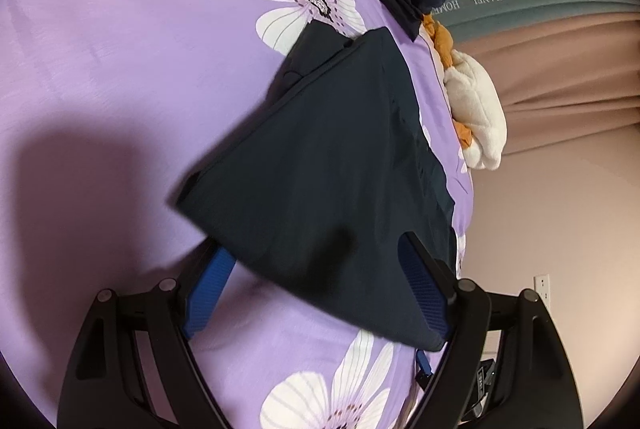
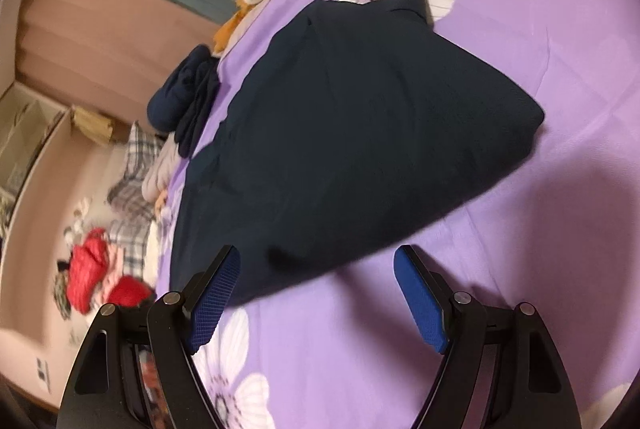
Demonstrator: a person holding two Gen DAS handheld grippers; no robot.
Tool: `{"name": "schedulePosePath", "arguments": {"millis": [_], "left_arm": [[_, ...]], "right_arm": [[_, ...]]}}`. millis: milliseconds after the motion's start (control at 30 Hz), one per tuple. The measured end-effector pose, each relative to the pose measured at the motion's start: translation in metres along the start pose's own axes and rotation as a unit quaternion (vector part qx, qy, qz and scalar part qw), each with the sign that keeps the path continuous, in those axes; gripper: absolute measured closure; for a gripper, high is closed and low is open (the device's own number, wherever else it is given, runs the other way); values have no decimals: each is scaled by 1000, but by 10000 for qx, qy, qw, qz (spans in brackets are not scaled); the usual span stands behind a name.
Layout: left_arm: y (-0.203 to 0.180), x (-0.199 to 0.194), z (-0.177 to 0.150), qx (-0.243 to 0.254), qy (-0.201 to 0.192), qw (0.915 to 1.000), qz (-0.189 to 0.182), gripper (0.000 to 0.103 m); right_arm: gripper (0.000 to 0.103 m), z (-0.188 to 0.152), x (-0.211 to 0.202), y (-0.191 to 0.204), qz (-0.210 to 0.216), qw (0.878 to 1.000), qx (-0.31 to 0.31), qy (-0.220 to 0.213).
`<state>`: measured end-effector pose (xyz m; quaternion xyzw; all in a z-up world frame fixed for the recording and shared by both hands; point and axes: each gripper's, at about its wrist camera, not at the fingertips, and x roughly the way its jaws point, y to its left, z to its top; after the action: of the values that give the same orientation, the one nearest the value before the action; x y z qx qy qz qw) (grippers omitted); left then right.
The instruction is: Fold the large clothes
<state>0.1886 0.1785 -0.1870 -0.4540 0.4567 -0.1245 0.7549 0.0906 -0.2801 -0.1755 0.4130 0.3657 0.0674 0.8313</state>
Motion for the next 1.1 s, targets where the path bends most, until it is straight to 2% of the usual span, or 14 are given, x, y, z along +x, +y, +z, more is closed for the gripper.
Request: {"name": "schedulePosePath", "arguments": {"millis": [233,400,733,767,867,933,1033,1100], "left_arm": [[-11,14,10,195,-19,9994,274,20],[-17,22,9,368,-81,9983,446,16],[-26,33,7,683,-143,9944,791,16],[-26,33,8,691,-145,9942,808,18],[-26,33,7,730,-200,9924,972,31],[-26,33,6,769,-230,9911,1061,38],[-26,32,6,835,-228,9897,1140,47],[-25,31,7,883,-225,9880,1243,63]], "right_arm": [[17,10,7,-3,164,9976,581,-328],[14,15,14,6,8,9948,856,-549],[16,17,24,10,-354,9839,1285,-1192],[18,16,23,10,-405,9837,1271,-1205],[32,13,18,7,-541,9839,1216,-1194],[46,11,14,0,-560,9840,1218,-1170],[53,10,11,-5,-501,9847,1218,-1137],[55,11,10,-4,-536,9854,1148,-1134]]}}
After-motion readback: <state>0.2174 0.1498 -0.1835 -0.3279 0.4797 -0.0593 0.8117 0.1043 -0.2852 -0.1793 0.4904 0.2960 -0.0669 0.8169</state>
